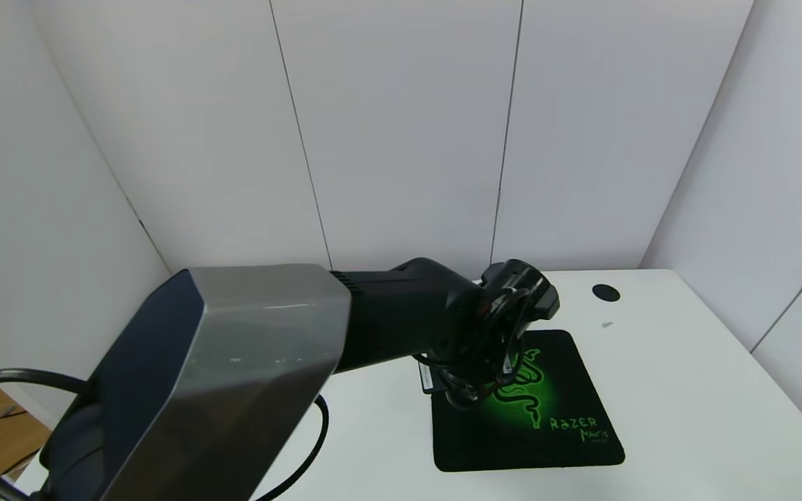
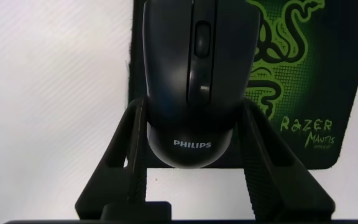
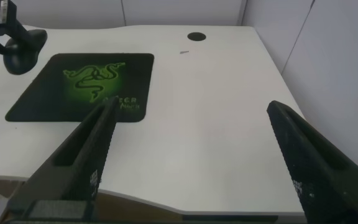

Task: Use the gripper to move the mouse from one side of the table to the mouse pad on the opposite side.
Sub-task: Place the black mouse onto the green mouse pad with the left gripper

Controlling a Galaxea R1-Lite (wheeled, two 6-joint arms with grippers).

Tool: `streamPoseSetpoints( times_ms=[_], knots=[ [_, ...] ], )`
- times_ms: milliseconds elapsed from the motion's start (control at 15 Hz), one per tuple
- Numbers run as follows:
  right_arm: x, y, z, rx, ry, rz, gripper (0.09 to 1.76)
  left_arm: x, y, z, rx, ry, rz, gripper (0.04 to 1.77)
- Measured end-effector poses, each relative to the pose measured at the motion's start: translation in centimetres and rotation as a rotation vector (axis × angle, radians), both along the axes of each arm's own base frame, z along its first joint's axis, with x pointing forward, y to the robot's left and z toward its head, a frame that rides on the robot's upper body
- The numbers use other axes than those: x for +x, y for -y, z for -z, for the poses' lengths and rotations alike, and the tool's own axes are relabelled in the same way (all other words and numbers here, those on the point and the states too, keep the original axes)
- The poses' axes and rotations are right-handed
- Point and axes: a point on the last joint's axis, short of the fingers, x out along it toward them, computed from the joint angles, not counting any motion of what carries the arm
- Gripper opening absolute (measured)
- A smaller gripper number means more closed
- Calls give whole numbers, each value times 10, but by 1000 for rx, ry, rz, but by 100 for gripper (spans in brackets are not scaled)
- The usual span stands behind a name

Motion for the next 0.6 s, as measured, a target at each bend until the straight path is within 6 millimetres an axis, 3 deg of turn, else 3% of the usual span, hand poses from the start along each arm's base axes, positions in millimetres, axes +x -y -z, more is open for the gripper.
streamPoseSetpoints(
  times_ms=[200, 600],
  knots=[
    [0, 0, 0, -1, 0, 0, 171, -7, 16, 14, -5, 8, 29, 91],
    [0, 0, 0, 3, 0, 0, 171, -7, 30, 44, 9, -4, 43, 91]
  ],
)
